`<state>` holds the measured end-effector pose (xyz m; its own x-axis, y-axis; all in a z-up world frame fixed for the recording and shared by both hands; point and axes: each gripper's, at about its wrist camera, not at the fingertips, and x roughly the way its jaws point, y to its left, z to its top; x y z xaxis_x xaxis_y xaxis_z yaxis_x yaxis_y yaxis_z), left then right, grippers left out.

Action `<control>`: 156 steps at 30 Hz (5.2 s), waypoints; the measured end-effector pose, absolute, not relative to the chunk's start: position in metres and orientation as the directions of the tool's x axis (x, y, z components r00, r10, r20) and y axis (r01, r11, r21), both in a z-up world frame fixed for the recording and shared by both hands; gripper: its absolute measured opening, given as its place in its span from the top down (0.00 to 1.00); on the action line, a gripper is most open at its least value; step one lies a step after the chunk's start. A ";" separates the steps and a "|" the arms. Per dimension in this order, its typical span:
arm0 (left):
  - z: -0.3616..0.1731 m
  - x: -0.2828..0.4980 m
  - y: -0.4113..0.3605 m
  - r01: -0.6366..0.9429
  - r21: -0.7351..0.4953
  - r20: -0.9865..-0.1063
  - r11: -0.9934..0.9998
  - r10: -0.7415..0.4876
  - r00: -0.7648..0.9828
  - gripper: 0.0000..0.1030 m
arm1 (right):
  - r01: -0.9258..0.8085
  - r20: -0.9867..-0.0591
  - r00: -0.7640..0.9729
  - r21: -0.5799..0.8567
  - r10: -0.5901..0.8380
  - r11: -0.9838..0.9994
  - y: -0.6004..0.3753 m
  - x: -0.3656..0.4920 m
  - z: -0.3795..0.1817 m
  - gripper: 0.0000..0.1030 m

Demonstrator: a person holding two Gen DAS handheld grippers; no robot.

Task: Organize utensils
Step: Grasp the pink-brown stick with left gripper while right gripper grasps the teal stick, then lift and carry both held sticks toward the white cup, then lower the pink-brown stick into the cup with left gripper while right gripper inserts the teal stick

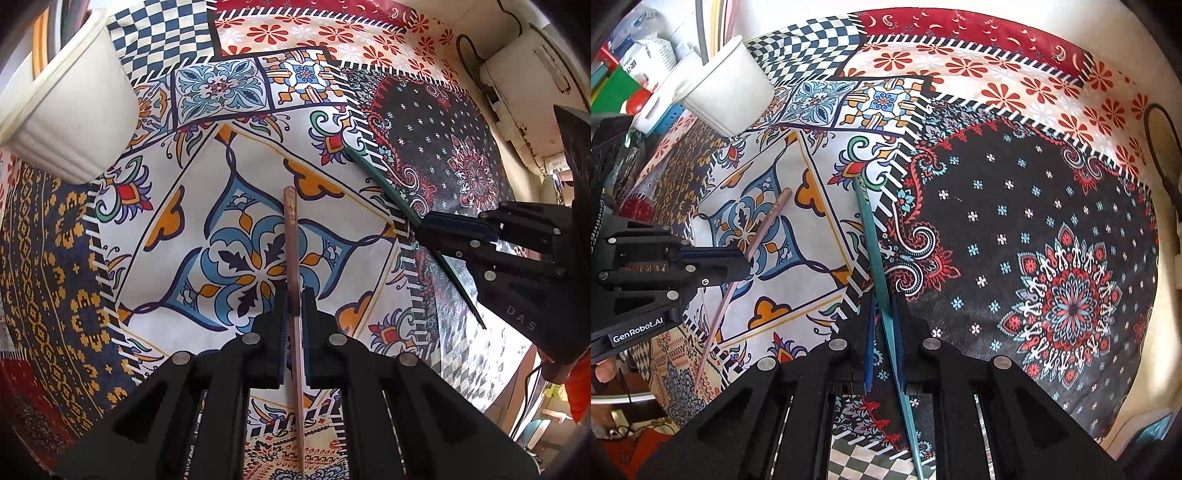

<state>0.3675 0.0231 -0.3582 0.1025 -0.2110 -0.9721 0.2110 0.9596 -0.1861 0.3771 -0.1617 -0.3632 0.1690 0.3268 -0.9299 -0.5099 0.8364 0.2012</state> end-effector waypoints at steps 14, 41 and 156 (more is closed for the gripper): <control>-0.361 0.387 -0.008 0.269 -0.122 -0.978 0.955 -0.162 0.132 0.95 | -0.523 -0.942 0.211 0.116 0.260 0.844 -0.123 0.389 -0.359 0.93; -0.247 0.308 0.061 0.095 -0.166 -0.846 0.982 -0.191 0.497 0.96 | -0.486 -0.738 0.490 0.209 0.463 0.848 -0.132 0.342 -0.241 0.95; -0.125 0.395 0.177 -0.107 -0.196 -0.612 0.975 -0.036 0.790 0.96 | -0.487 -0.255 0.798 0.261 0.546 0.833 0.026 0.421 -0.186 0.94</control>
<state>0.3950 0.1771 -0.1247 0.7900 -0.0365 -0.6121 -0.1065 0.9749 -0.1956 0.4213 0.0259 -0.1861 0.7980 0.5462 -0.2548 -0.4872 0.8335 0.2607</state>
